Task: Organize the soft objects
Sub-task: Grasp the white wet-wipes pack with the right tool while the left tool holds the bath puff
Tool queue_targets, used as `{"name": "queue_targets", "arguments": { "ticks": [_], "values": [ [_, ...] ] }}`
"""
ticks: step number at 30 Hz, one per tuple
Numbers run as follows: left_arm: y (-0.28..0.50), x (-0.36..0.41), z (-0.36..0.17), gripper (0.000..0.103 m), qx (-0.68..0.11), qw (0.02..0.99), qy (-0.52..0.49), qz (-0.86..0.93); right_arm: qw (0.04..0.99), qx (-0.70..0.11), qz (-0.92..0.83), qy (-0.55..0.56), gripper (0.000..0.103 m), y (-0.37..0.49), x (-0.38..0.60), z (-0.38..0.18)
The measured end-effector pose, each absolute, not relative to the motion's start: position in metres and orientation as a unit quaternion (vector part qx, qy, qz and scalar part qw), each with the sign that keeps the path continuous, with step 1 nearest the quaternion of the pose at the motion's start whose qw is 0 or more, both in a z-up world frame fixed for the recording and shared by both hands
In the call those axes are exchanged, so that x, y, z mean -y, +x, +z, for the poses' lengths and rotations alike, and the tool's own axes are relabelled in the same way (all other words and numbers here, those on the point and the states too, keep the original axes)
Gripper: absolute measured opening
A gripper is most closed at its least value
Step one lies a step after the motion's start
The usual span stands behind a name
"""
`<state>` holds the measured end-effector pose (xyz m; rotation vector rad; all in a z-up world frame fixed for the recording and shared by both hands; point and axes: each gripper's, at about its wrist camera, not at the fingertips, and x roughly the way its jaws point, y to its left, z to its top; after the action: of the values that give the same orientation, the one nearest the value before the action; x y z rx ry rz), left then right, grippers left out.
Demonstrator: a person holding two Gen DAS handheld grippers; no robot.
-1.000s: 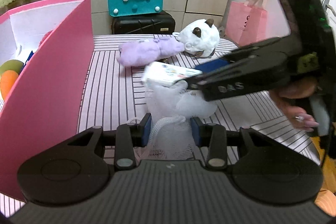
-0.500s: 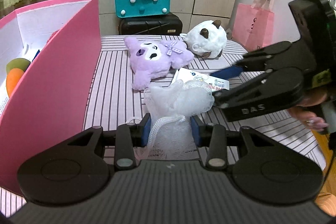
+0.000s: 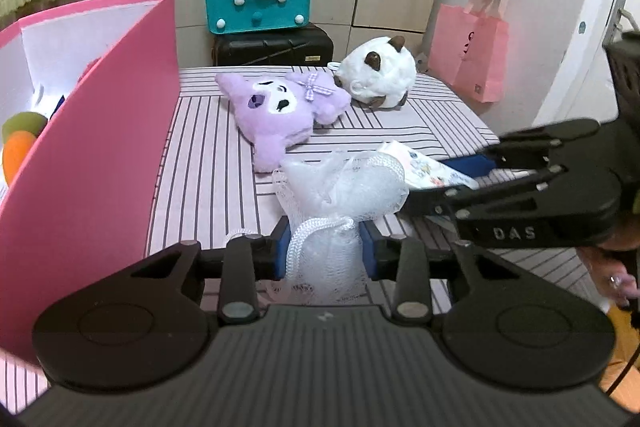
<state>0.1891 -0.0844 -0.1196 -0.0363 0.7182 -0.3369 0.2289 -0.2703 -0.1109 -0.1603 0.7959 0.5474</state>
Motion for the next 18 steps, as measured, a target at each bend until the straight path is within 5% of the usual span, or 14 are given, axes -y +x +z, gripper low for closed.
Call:
{"name": "queue_targets", "arguments": {
  "ticks": [18],
  "values": [
    [0.147, 0.077, -0.099, 0.034, -0.399, 0.888, 0.007, -0.228, 0.866, -0.421, 0.269, -0.034, 0.047, 0.15, 0.269, -0.086]
  ]
}}
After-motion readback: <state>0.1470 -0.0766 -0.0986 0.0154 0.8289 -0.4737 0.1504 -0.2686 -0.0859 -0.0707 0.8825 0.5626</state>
